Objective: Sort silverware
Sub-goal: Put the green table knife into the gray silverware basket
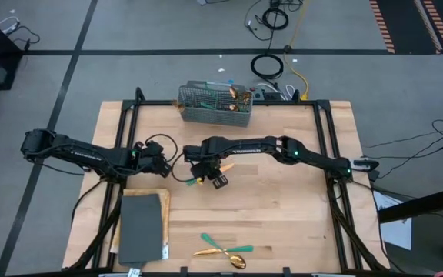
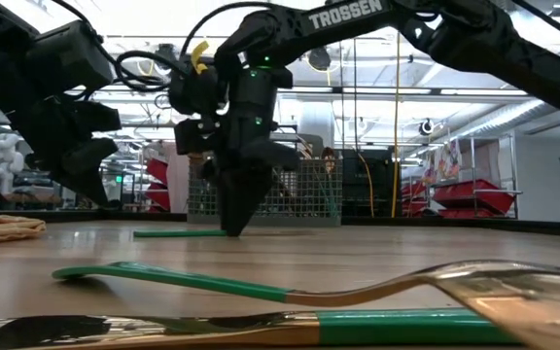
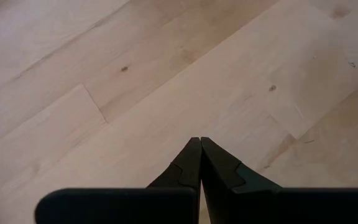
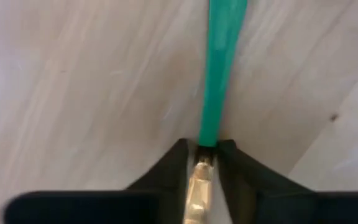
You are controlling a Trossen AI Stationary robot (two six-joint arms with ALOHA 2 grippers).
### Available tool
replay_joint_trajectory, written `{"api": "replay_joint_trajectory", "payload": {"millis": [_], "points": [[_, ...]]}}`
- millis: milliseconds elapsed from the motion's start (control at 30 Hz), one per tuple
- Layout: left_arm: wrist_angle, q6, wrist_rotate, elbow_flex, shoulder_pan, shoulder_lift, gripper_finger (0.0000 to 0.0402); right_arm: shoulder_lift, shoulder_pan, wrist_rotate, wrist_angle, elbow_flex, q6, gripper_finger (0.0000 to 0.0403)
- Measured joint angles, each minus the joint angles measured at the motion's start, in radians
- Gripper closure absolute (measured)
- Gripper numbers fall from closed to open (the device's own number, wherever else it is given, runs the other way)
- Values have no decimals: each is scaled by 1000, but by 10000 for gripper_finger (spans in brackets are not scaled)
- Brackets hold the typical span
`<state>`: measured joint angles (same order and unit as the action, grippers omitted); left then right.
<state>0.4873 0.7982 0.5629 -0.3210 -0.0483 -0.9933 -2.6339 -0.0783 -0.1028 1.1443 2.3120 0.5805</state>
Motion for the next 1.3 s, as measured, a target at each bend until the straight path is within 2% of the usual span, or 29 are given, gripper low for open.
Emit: {"api": "replay_joint_trajectory", "payload": {"millis": [133, 300, 667, 933, 1300], "points": [[0, 0, 0, 0, 0, -1, 391, -19, -5, -23, 14, 2, 26, 390], [0, 0, 0, 0, 0, -1, 391, -12, 1, -11, 16, 1, 38, 399], [0, 5, 0, 0, 0, -1, 391, 93, 9, 24, 58, -15, -7, 402], [0, 6, 2, 0, 0, -1, 391, 103, -1, 57, 104, -13, -16, 403], [0, 7, 2, 0, 0, -1, 391, 212, -73, 24, 90, -12, -16, 403]]}}
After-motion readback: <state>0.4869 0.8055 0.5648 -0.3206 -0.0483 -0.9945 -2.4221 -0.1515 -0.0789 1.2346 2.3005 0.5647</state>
